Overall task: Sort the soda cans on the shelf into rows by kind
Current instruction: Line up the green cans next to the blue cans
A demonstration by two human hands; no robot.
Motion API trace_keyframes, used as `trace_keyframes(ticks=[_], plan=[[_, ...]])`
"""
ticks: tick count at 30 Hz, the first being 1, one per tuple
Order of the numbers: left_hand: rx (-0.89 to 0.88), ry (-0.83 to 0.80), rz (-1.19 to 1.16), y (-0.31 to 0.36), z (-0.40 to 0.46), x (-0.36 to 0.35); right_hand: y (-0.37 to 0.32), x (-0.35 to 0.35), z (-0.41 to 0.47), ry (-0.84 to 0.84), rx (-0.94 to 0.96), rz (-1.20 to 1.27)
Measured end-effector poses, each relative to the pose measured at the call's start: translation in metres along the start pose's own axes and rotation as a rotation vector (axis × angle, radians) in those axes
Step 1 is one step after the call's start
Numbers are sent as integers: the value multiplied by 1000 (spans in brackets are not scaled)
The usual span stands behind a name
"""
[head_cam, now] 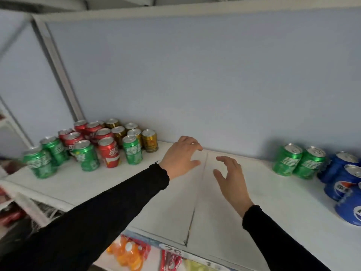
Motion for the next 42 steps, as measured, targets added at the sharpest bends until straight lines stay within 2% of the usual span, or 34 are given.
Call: trace_keyframes(ticks=[5,11,17,20,25,35,39,42], plan=[[43,35,27,-95,-77,66,-81,-81,8,-70,28,74],[147,34,78,-203,-153,127,-139,-170,14,-93,-88,203],[332,-171,61,-291,-183,144,-165,-227,39,-133,-211,237],[315,-235,40,-318,-180,141,-168,-247,53,-162,-232,266],[253,-330,25,-338,-170,134,-167,-269,69,-201,-208,387],[184,-409,-74,-346,-154,131,-162,-282,67,-96,-301,407],[119,-446,-65,-326,-144,151,-160,-265,57,-5,-344,371],[59,-443,-170,-295,-128,164,-157,-239,46,63,-369,367]])
Point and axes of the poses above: each hand's wrist, its own z-axis towards the middle knuckle, its own x-axis out of the back of the hand, y = z × x, the point moved 1 cm from there along z, towards the middle knuckle, and after that the axes turned 3 degrees about -y, right-handed, at the moved point
